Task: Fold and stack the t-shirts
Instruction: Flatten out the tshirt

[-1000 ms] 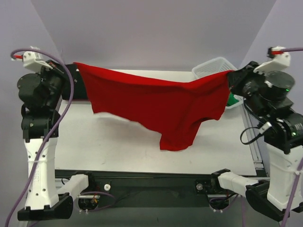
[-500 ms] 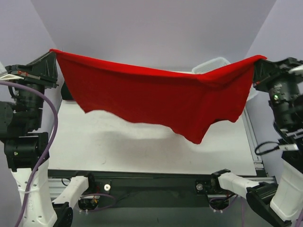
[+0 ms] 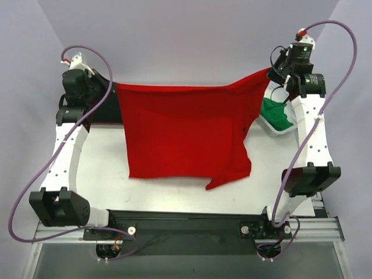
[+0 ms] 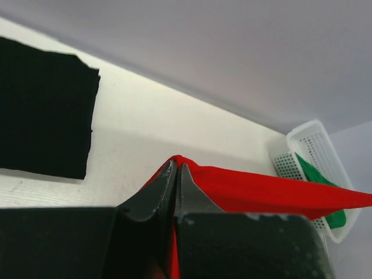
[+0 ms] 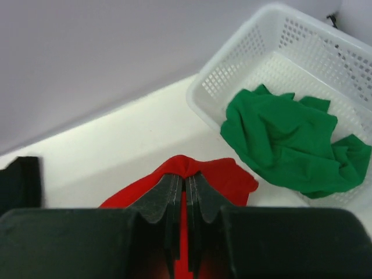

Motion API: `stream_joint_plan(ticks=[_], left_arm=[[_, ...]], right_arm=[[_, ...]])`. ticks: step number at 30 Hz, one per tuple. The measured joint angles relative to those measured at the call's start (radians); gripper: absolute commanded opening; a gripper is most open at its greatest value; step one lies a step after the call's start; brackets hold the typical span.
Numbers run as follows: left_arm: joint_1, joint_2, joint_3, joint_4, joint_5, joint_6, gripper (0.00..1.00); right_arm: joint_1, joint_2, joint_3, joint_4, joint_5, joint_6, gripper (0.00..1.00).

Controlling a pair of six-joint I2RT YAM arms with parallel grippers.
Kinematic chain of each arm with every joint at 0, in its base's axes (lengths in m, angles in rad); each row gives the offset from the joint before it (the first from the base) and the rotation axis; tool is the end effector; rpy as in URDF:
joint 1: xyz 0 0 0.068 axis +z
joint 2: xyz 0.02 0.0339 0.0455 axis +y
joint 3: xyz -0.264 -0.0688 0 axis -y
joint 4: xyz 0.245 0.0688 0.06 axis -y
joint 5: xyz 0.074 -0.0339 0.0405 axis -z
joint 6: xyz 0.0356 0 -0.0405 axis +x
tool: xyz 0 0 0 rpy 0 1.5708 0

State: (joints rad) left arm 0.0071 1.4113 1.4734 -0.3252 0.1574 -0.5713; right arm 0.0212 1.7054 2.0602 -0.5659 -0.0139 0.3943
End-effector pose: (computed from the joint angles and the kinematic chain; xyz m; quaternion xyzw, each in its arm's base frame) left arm 0.3243 -0.0033 0.4208 -0.1798 0.7721 -0.2287 0.5650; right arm 0.3714 0.0084 0.4935 0.1399 0.7650 0.1350 0.6140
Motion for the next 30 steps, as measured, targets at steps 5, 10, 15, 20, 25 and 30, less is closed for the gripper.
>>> stream_joint_plan(ticks=[5, 10, 15, 20, 25, 30], left_arm=[[0.001, -0.195, 0.002, 0.037, -0.038, -0.021, 0.0], [0.002, -0.447, -0.025, 0.188, -0.13, -0.013, 0.0], [0.006, -0.471, 0.021, 0.233, -0.161, 0.022, 0.0], [0.007, -0.392, 0.014, 0.22, -0.137, 0.035, 0.0], [0.007, -0.37, -0.029, 0.164, -0.121, 0.043, 0.0], [0.008, -0.371, -0.029, 0.163, -0.113, 0.059, 0.0]], right_arm=[[0.008, -0.247, -0.153, 0.122, 0.011, 0.037, 0.0], [0.012, -0.624, -0.361, 0.315, 0.084, 0.034, 0.0], [0.011, -0.628, -0.278, 0.349, 0.091, 0.013, 0.0], [0.011, -0.516, -0.279, 0.321, 0.045, 0.019, 0.0], [0.013, -0.459, -0.311, 0.241, 0.005, 0.022, 0.0], [0.013, -0.465, -0.312, 0.236, -0.021, 0.026, 0.0]])
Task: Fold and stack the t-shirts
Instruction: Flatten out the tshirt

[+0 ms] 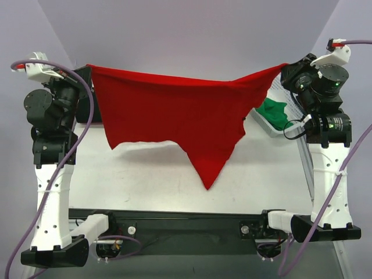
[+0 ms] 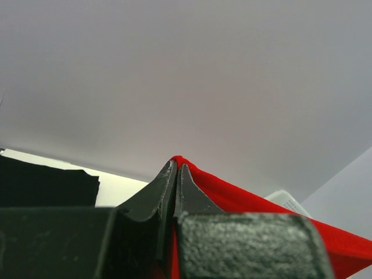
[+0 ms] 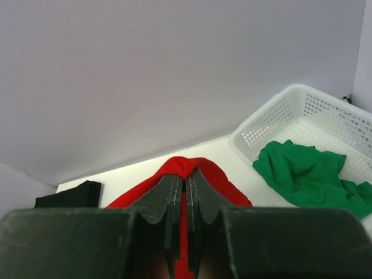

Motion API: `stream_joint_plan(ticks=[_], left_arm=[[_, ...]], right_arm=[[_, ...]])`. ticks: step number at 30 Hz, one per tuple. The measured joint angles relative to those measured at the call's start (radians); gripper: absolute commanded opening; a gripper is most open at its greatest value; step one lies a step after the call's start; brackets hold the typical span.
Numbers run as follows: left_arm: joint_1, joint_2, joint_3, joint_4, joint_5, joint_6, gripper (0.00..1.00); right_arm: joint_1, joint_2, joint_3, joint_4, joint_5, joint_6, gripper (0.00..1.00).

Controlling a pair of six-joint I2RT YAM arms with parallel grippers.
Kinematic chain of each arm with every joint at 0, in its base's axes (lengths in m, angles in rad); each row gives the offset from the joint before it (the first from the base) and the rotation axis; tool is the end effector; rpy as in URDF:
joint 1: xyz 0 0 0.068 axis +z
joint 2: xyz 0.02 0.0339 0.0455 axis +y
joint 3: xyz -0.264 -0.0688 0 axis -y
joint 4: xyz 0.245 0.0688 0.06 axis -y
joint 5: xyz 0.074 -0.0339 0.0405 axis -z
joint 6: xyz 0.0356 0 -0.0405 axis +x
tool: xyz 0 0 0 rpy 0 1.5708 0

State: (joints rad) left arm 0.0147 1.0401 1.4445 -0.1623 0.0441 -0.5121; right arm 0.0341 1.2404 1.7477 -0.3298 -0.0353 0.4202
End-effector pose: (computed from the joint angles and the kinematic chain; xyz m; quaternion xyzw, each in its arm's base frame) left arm 0.1944 0.0013 0.5190 -0.1437 0.5997 -0.2069 0.7596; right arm 0.2270 0.0090 0.5540 0.1098 0.6322 0.1837 0.7446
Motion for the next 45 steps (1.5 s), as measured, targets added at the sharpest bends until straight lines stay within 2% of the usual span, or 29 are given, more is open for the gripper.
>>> stream_joint_plan(ticks=[11, 18, 23, 31, 37, 41, 44, 45], left_arm=[[0.0, -0.013, 0.002, -0.007, 0.02, -0.003, 0.0], [0.0, -0.143, 0.002, -0.006, 0.0, -0.03, 0.0], [0.0, -0.259, 0.008, -0.001, -0.064, -0.03, 0.0], [0.0, -0.321, 0.064, 0.045, -0.14, -0.024, 0.0], [0.0, -0.256, 0.006, 0.061, -0.145, -0.027, 0.0], [0.0, -0.156, -0.168, 0.081, -0.141, -0.027, 0.0], [0.001, -0.029, -0.317, 0.128, -0.128, -0.023, 0.0], [0.001, 0.026, -0.361, 0.145, -0.122, -0.02, 0.19]], right_arm=[[0.014, -0.04, 0.001, -0.006, -0.021, 0.002, 0.0], [0.022, -0.176, 0.033, 0.004, -0.029, -0.014, 0.0], [0.026, -0.245, 0.091, 0.033, -0.039, -0.029, 0.0], [0.026, -0.253, 0.193, 0.095, -0.073, -0.026, 0.0], [0.026, -0.145, 0.182, 0.146, -0.112, -0.005, 0.0], [0.035, 0.029, 0.127, 0.174, -0.122, -0.003, 0.0], [0.055, 0.223, 0.106, 0.184, -0.121, -0.01, 0.0], [0.061, 0.296, 0.106, 0.188, -0.119, -0.013, 0.0]])
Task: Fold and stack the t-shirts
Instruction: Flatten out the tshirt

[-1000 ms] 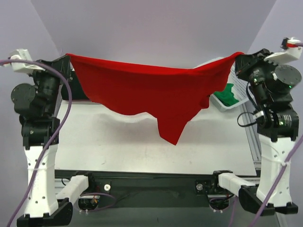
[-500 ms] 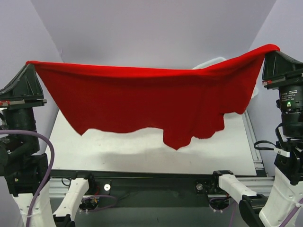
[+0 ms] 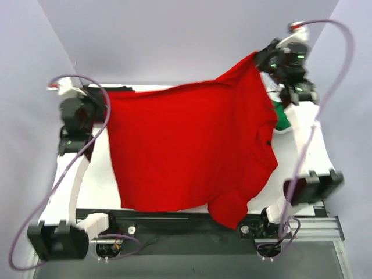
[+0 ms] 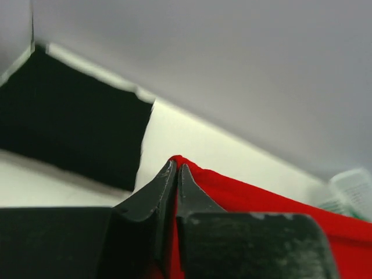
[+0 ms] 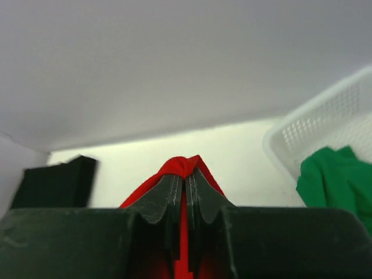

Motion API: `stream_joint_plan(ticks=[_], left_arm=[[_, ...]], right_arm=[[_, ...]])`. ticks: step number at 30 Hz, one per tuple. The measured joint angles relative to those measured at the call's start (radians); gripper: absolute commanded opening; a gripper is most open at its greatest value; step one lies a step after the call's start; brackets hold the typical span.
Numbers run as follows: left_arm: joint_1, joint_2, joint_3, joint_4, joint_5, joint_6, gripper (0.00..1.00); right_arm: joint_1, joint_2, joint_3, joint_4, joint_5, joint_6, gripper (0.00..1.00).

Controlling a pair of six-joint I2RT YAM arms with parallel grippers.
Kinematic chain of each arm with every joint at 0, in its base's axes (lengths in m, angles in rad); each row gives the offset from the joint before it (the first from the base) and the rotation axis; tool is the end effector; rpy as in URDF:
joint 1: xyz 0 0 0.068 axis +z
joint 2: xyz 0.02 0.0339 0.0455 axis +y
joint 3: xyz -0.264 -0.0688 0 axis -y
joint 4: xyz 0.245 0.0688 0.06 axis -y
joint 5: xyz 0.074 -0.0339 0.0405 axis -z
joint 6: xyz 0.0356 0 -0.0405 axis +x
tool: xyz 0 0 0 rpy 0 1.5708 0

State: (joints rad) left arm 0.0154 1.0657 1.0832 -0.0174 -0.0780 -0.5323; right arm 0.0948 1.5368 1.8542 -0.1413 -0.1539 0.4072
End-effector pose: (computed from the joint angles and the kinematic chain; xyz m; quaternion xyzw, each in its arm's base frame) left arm 0.2456 0.0066 0.4088 -0.2176 0.6728 -0.1539 0.6902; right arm 0.3305 0.0369 0.5299 0.0414 0.6417 0.2376 0.7281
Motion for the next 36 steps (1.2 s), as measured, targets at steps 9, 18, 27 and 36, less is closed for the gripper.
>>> stream_joint_plan(ticks=[9, 18, 27, 36], left_arm=[[-0.021, 0.492, -0.035, -0.036, 0.063, 0.022, 0.85], [-0.128, 0.333, -0.047, -0.137, 0.088, 0.007, 0.85], [-0.183, 0.231, -0.232, -0.255, 0.114, -0.088, 0.86], [-0.204, 0.225, -0.381, -0.268, 0.151, -0.163, 0.86]], right_arm=[[0.031, 0.7, 0.243, -0.194, -0.021, 0.0, 0.93], [0.082, 0.371, -0.223, -0.213, -0.02, -0.004, 0.93], [0.144, 0.065, -0.567, -0.156, -0.027, 0.048, 0.93], [0.162, 0.054, -0.825, -0.177, -0.028, 0.089, 0.9]])
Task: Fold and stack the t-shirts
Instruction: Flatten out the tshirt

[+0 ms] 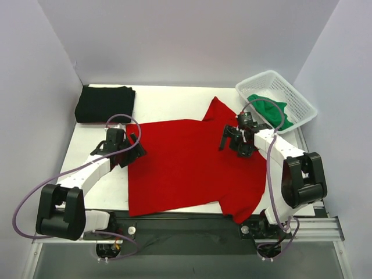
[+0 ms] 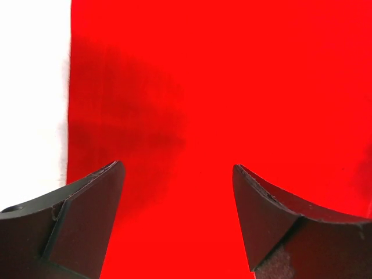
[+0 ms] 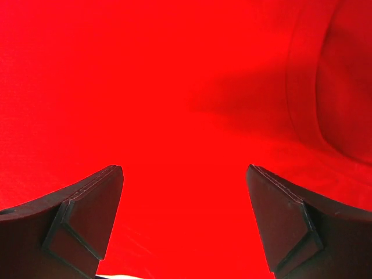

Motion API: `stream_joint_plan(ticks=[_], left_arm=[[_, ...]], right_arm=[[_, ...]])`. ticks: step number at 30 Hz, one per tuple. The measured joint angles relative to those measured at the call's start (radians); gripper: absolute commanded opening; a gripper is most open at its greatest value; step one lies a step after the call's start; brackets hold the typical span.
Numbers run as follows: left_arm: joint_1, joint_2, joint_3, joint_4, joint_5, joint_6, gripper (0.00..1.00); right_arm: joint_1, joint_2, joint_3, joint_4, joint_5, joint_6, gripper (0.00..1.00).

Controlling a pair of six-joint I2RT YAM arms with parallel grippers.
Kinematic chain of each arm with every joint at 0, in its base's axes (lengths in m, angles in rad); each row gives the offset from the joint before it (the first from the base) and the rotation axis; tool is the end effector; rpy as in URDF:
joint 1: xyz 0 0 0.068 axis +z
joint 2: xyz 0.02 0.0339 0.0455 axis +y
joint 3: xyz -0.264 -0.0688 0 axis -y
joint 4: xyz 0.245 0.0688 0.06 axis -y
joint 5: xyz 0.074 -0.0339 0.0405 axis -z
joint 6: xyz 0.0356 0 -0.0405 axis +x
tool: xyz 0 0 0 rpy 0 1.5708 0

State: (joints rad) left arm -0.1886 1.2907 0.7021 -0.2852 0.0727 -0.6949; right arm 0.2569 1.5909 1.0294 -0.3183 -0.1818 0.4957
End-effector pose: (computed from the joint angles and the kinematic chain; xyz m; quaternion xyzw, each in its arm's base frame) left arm 0.2494 -0.0502 0.1971 -0.2232 0.9124 -0.1768 0.2939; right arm 0.3215 0.0911 0.2138 0.0811 0.9340 0.2034 0.2823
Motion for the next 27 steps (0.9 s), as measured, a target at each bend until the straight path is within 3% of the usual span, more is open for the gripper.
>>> stream_joint_plan(ticks=[11, 16, 27], left_arm=[[0.01, 0.142, -0.034, 0.122, 0.064, -0.016, 0.86], [0.028, 0.221, 0.026, 0.151, 0.091, 0.0, 0.86], [0.047, 0.412, 0.225, 0.155, 0.093, 0.083, 0.86]], right_arm=[[-0.001, 0.009, -0.056, 0.003, 0.0, 0.008, 0.88], [-0.013, 0.093, -0.054, 0.01, -0.016, 0.024, 0.86], [-0.048, 0.253, 0.137, -0.045, -0.08, 0.042, 0.84]])
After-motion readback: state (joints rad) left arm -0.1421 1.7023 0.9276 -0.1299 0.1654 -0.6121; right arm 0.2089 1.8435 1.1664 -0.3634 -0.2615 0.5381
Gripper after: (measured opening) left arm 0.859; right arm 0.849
